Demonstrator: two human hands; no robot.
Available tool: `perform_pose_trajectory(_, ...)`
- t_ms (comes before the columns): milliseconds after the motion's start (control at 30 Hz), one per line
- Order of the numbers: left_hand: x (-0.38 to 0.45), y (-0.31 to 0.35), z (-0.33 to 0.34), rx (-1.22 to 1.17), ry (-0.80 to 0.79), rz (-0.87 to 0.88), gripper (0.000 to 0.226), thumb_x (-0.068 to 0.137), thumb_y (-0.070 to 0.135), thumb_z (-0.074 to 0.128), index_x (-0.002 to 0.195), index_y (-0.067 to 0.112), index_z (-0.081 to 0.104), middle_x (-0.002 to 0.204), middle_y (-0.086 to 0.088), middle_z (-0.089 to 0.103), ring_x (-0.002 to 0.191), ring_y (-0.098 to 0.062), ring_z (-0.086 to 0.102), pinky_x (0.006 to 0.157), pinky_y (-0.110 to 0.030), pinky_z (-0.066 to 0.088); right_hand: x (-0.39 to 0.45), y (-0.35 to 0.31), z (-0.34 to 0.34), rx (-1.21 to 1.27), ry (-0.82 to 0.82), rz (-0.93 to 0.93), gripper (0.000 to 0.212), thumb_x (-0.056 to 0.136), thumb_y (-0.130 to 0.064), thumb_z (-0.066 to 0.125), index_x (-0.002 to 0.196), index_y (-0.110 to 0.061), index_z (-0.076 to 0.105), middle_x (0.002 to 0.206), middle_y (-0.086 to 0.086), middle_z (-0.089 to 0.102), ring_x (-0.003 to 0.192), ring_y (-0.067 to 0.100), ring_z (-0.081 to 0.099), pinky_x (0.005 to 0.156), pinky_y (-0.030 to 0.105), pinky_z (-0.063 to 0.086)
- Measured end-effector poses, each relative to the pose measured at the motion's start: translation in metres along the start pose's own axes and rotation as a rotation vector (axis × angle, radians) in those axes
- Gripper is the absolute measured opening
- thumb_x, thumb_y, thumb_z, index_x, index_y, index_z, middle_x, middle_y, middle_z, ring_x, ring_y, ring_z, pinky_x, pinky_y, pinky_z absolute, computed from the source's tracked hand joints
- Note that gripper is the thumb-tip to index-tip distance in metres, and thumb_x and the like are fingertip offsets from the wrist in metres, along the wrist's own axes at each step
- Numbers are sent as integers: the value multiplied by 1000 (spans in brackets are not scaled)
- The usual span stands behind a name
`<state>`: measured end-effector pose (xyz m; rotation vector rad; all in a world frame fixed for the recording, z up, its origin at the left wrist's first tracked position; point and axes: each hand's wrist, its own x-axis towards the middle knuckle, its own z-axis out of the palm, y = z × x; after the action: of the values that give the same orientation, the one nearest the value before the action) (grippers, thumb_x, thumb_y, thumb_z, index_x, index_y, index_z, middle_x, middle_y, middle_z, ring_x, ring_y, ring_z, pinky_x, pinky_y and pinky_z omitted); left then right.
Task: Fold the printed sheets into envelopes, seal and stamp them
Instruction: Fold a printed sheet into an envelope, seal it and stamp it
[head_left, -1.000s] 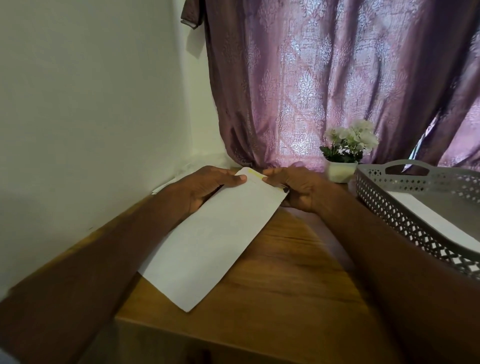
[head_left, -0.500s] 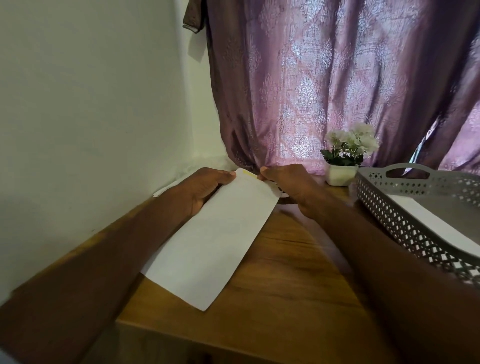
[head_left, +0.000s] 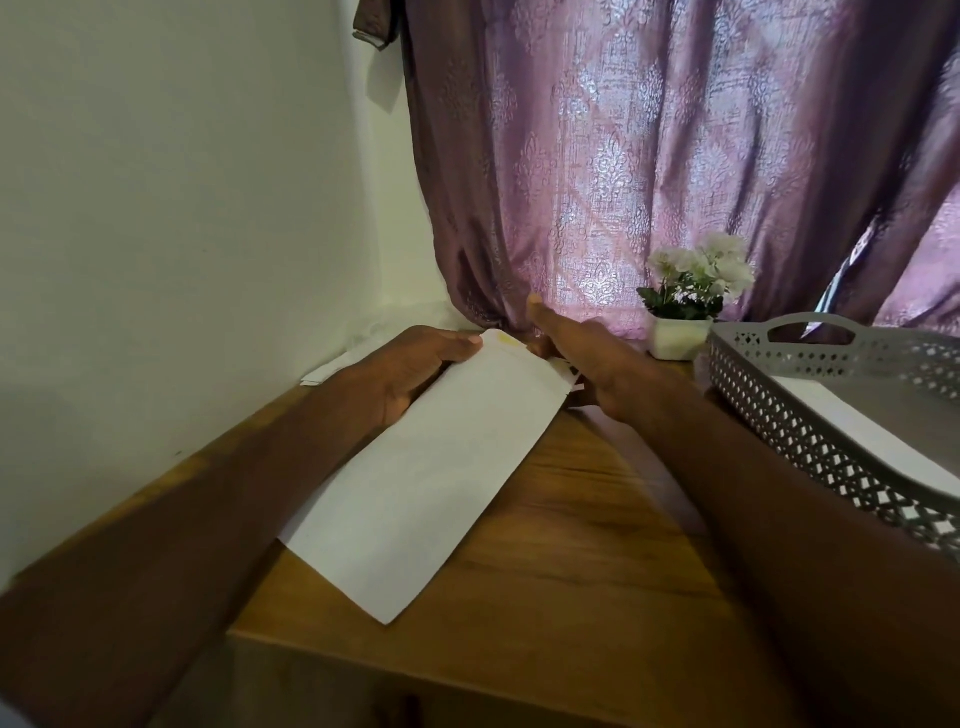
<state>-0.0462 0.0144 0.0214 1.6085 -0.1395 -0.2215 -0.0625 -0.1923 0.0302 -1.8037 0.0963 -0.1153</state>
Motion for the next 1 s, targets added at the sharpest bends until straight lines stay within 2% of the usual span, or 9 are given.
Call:
perform_pose_trajectory(167, -2, 0, 1, -30, -64, 7, 24, 98, 26, 69, 110, 8, 78, 108, -14, 80, 90, -25, 80, 80, -34, 62, 2, 0, -1, 4, -31, -13, 66, 83, -83, 54, 80, -18, 68, 104, 4, 70, 111, 28, 65, 107, 51, 49)
perform_pose_trajectory(333, -3, 1, 2, -11, -42, 24, 21, 99, 25, 68, 107, 8, 78, 104, -13, 81, 85, -23, 80, 70, -30, 63, 2, -3, -1, 25, -19, -28, 63, 83, -80, 57, 71, -20, 71, 101, 4, 75, 97, 27, 69, 99, 47, 56)
perform_pose_trajectory(433, -3, 1, 2, 13, -42, 32, 21, 99, 25, 68, 107, 9, 78, 104, -12, 81, 86, -23, 80, 75, -32, 61, 1, -3, -1, 21, -33, 0, 67, 84, -82, 53, 69, -20, 73, 92, 3, 75, 97, 27, 67, 96, 46, 56)
perform_pose_trajectory(567, -4, 1, 5, 43, -32, 33, 25, 99, 28, 69, 113, 9, 77, 106, -11, 81, 94, -25, 78, 91, -38, 59, 3, -2, -1, 0, -61, 25, 74, 84, -85, 47, 71, -18, 75, 109, 6, 72, 116, 30, 62, 110, 53, 45)
perform_pose_trajectory(700, -5, 3, 7, 61, -2, 30, 28, 98, 29, 70, 117, 9, 75, 106, -11, 81, 99, -27, 76, 96, -40, 58, 3, -3, 0, -3, -93, 10, 66, 88, -81, 45, 93, -21, 73, 90, -1, 73, 117, 26, 62, 114, 55, 39)
perform_pose_trajectory(767, -5, 3, 8, 51, 10, 26, 28, 97, 29, 71, 117, 9, 75, 107, -11, 81, 98, -28, 77, 93, -39, 59, 3, -4, -2, 9, -92, 20, 61, 86, -77, 56, 97, -20, 73, 93, 1, 75, 106, 26, 66, 105, 50, 50)
perform_pose_trajectory(867, -3, 4, 5, 18, 51, 19, 28, 98, 26, 71, 118, 7, 75, 110, -14, 79, 94, -27, 76, 85, -37, 60, 0, -3, -3, 50, -49, 20, 50, 78, -54, 82, 106, -13, 74, 98, 7, 76, 86, 23, 71, 73, 36, 61)
perform_pose_trajectory(933, -1, 4, 2, -33, 98, -16, 31, 99, 23, 69, 122, 3, 72, 114, -16, 77, 91, -28, 74, 79, -36, 58, 0, -1, -3, 127, -31, 30, 42, 78, -30, 88, 111, -8, 72, 96, 9, 76, 83, 24, 72, 65, 34, 60)
perform_pose_trajectory(1000, 1, 4, 1, -92, 126, -61, 34, 100, 19, 67, 128, 0, 67, 116, -17, 73, 90, -28, 71, 76, -38, 57, 0, 1, -3, 213, -36, 56, 41, 81, -10, 84, 118, -4, 68, 97, 11, 74, 83, 25, 72, 62, 32, 58)
